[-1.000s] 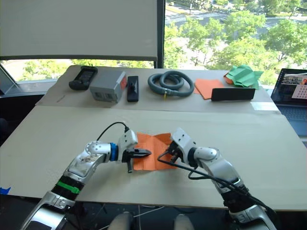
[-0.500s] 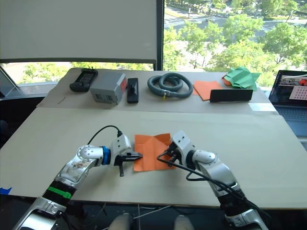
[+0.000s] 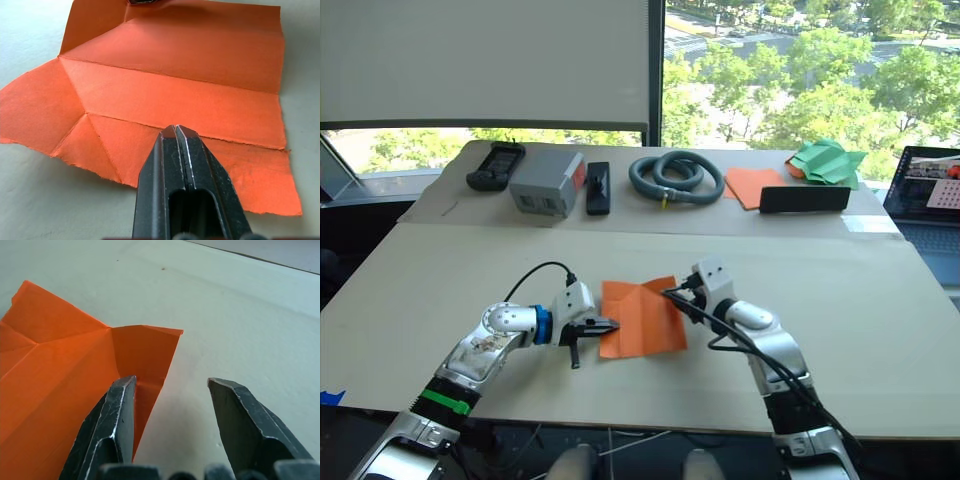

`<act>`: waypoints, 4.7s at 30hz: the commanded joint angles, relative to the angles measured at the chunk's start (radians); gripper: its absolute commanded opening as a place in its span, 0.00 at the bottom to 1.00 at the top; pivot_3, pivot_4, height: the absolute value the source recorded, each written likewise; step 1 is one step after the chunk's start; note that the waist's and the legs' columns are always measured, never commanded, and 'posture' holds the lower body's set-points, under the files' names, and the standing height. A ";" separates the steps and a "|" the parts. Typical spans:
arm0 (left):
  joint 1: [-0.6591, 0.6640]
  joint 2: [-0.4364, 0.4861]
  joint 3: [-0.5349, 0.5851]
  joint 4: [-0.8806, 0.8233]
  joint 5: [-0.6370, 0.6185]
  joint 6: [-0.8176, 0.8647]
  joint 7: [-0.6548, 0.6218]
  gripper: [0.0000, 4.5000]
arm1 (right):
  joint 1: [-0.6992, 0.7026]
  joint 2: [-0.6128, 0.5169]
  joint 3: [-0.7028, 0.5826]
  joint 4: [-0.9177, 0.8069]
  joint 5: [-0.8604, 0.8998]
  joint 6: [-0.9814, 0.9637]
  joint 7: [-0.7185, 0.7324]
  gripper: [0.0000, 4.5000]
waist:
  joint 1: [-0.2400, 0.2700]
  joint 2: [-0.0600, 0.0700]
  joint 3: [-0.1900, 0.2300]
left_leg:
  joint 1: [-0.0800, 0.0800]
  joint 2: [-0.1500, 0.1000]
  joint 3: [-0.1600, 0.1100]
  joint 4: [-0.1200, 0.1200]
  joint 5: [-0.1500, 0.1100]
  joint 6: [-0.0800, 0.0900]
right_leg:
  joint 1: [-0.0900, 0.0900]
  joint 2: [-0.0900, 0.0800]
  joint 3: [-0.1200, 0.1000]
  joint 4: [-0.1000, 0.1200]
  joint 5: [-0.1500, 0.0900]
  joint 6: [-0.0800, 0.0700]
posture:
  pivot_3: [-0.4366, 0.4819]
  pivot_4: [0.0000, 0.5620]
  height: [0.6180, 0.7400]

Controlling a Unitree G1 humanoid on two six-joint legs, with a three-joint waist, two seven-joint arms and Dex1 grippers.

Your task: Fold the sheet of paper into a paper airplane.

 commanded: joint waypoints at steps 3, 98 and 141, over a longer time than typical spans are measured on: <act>0.011 0.004 -0.021 0.021 0.028 0.007 -0.003 0.00 | -0.006 0.010 -0.019 -0.022 0.030 -0.009 0.018 0.39 | -0.001 0.000 0.000 | 0.000 0.000 0.000 0.000 0.000 0.000 | 0.000 0.000 0.000 0.000 0.000 0.000 | 0.48 0.27 0.79; -0.331 -0.107 -0.096 0.504 0.238 -0.254 -0.128 0.00 | -0.036 0.051 0.234 -0.141 -0.300 0.020 0.120 0.01 | -0.012 -0.005 0.000 | 0.002 0.001 0.000 0.001 0.000 0.001 | -0.001 0.002 0.000 0.010 0.000 -0.001 | 0.48 0.27 0.79; -0.329 -0.085 -0.104 0.496 0.248 -0.253 -0.133 0.00 | 0.157 -0.101 0.407 -0.193 -0.325 0.217 0.150 0.01 | -0.011 -0.008 -0.020 | 0.006 0.001 0.000 0.001 0.000 0.000 | 0.000 0.001 -0.001 0.012 -0.005 -0.001 | 0.48 0.27 0.79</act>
